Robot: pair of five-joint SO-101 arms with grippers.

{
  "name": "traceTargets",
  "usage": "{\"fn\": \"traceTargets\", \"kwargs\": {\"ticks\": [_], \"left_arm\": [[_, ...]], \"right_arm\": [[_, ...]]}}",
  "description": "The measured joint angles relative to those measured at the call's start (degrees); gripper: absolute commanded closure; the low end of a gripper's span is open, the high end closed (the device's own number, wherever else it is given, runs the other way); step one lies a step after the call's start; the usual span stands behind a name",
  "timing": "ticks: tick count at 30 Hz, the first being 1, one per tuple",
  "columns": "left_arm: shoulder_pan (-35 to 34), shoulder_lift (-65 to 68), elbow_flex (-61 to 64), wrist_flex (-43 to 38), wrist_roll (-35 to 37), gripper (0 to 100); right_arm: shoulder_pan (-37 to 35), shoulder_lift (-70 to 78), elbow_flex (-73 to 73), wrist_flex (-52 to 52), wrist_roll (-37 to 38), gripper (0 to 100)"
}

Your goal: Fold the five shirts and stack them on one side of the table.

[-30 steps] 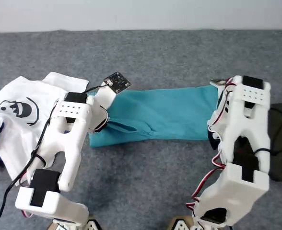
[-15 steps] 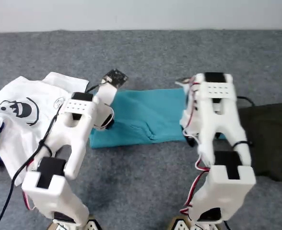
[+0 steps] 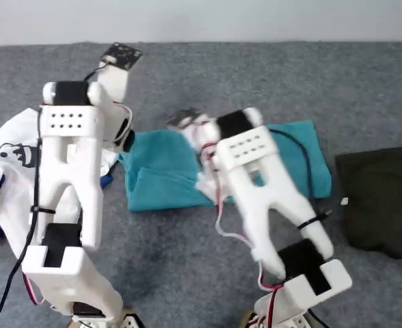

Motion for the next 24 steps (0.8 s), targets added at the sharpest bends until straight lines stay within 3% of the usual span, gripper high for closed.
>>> {"fn": "traceTargets", "kwargs": {"ticks": [11, 24], "left_arm": [[-2.99, 0.62, 6.42, 0.7, 0.26, 86], [-2.99, 0.62, 6.95, 0.7, 0.26, 86]], "right_arm": [[-4.92, 6.42, -1.58, -8.35, -4.57, 70.0], [-2.73, 31.38, -22.59, -8.97, -4.66, 70.0]]}}
